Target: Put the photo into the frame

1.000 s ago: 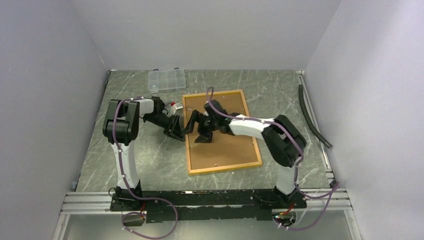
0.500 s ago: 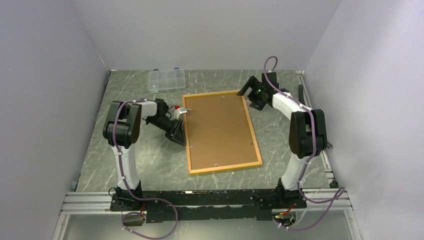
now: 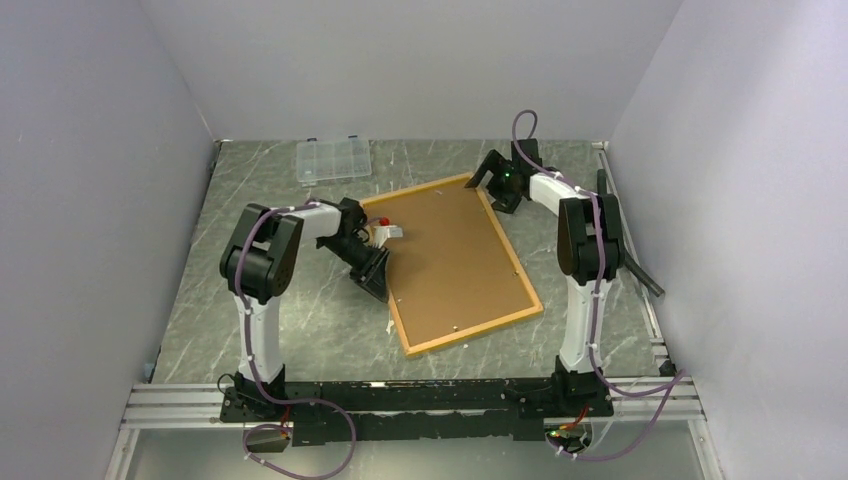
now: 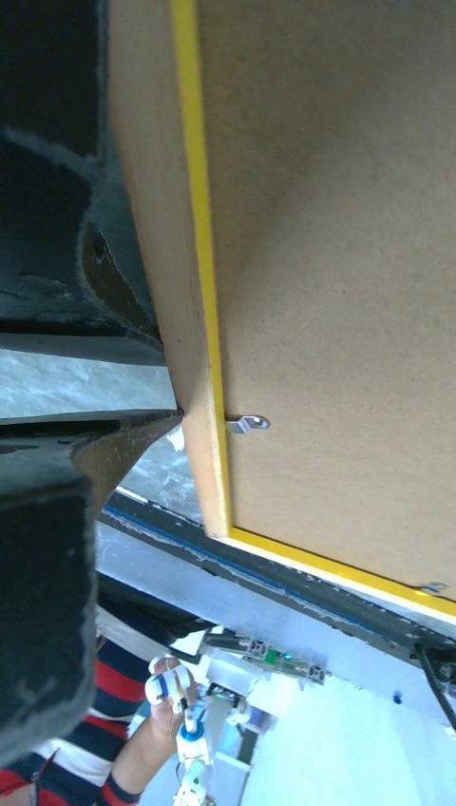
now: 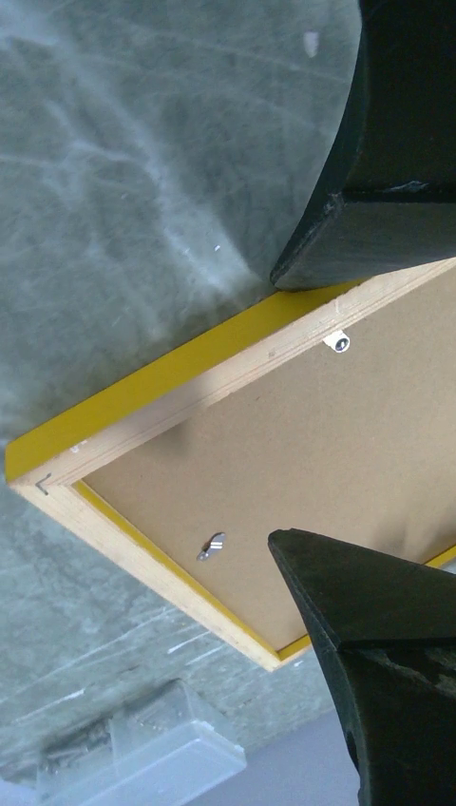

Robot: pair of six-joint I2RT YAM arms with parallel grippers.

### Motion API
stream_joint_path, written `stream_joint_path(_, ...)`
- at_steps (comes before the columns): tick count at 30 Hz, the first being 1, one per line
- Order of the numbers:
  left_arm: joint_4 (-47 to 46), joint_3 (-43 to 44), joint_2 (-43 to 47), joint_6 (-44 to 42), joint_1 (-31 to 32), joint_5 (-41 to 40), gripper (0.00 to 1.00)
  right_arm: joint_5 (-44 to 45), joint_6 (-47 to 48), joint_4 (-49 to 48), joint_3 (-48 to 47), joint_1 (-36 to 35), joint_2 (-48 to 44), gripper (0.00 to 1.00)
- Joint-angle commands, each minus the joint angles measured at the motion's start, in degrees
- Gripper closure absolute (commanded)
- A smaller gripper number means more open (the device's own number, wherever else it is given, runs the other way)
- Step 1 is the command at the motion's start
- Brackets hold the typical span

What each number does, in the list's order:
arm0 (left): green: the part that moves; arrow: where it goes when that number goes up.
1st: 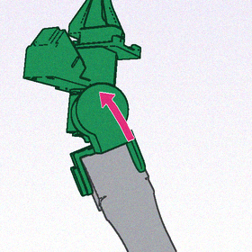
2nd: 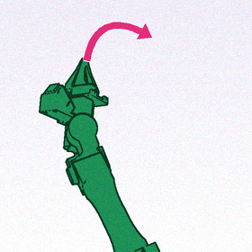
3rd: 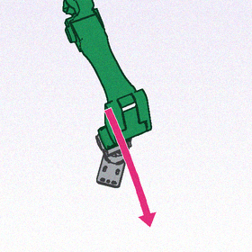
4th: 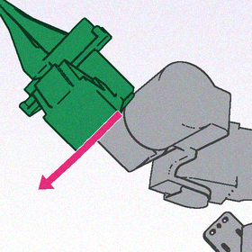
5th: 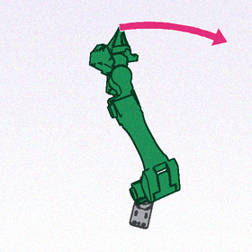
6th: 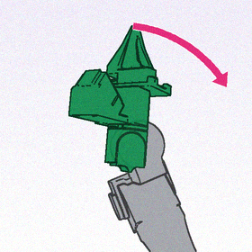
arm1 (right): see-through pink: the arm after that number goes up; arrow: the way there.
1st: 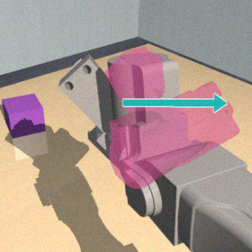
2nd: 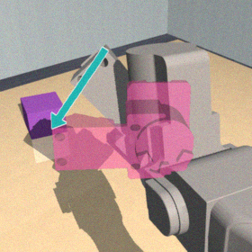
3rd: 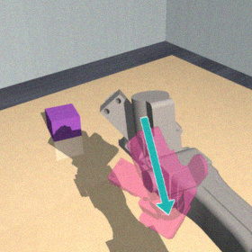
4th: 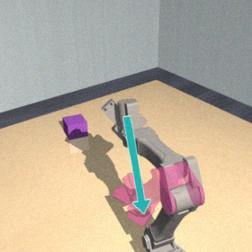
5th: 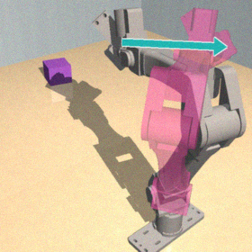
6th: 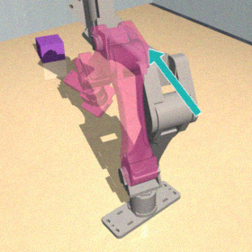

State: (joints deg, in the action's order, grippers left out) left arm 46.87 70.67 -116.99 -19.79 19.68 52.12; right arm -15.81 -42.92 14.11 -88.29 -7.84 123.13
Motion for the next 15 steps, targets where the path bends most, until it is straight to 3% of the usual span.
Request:
stream_joint_path(1,-1.00,4.65,-3.67,-1.00,5.01,0.73,0.70,-6.99,-0.25,1.03,-4.23,-3.58,2.91,0.00)
stream_joint_path(9,11.53,7.46,-1.94,-10.11,8.32,1.37,0.67,-12.67,2.16,1.93,-6.76,-8.41,4.32,0.00)
stream_joint_path(15,26.51,7.30,4.60,-24.71,3.61,-0.68,0.61,-13.28,7.63,7.15,-11.15,-9.33,6.36,0.00)
